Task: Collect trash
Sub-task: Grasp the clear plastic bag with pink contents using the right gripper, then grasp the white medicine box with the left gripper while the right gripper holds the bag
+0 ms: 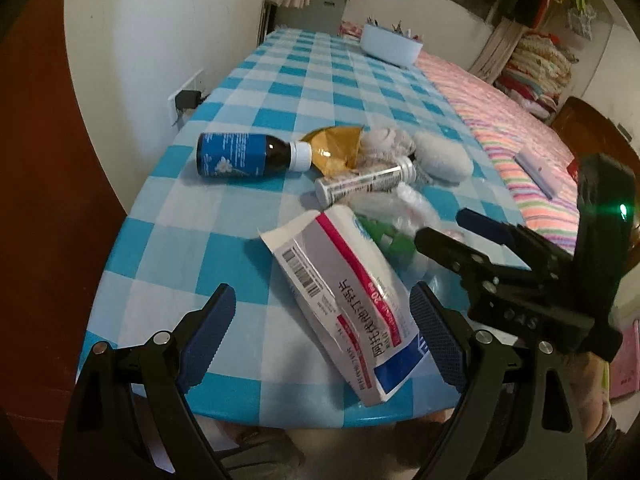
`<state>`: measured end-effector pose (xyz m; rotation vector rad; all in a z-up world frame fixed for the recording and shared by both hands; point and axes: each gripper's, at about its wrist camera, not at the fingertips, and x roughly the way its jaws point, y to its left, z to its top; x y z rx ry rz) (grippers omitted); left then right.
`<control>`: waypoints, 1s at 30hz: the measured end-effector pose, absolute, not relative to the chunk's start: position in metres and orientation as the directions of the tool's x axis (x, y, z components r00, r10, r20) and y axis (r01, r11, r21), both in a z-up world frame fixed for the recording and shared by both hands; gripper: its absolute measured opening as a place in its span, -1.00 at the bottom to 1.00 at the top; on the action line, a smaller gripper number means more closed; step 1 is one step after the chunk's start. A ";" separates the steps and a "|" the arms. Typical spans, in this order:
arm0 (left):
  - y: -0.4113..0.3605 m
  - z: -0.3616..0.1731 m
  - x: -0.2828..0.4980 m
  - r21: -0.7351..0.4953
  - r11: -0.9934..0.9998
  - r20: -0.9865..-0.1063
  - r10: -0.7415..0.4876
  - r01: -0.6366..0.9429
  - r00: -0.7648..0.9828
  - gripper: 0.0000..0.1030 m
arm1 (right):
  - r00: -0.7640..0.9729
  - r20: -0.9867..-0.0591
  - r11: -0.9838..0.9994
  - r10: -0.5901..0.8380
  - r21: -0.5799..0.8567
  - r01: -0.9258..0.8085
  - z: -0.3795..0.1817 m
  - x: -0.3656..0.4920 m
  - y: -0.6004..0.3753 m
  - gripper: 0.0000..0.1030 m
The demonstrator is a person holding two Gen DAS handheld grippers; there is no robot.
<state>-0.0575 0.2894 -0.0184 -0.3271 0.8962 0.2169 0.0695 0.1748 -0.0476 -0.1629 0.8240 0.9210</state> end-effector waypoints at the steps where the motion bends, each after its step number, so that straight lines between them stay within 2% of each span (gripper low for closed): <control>1: 0.289 -0.020 -0.057 -0.187 0.930 -0.797 0.045 -0.317 0.602 0.70 | 0.322 -0.699 0.614 0.639 0.211 -0.761 -0.049 0.070 0.178 0.21; 3: 0.288 -0.022 -0.055 -0.195 0.933 -0.804 0.026 -0.304 0.594 0.70 | 0.304 -0.714 0.610 0.630 0.213 -0.763 -0.054 0.072 0.182 -0.03; 9: 0.282 -0.026 -0.051 -0.217 0.934 -0.816 -0.013 -0.285 0.578 0.70 | 0.306 -0.684 0.607 0.663 0.251 -0.754 -0.049 0.073 0.174 -0.29; 26: 0.279 -0.055 -0.023 -0.285 0.910 -0.857 -0.101 -0.302 0.505 0.67 | 0.374 -0.588 0.623 0.717 0.300 -0.722 -0.026 0.078 0.142 -0.32; 27: 0.278 -0.057 -0.021 -0.283 0.909 -0.860 -0.099 -0.305 0.501 0.64 | 0.380 -0.583 0.625 0.718 0.302 -0.719 -0.025 0.078 0.140 -0.32; 28: 0.278 -0.058 -0.019 -0.279 0.909 -0.862 -0.095 -0.309 0.498 0.51 | 0.380 -0.583 0.625 0.718 0.302 -0.719 -0.025 0.078 0.140 -0.32; 30: 0.277 -0.059 -0.016 -0.268 0.911 -0.862 -0.083 -0.312 0.500 0.49 | 0.384 -0.576 0.626 0.722 0.306 -0.717 -0.024 0.079 0.137 -0.32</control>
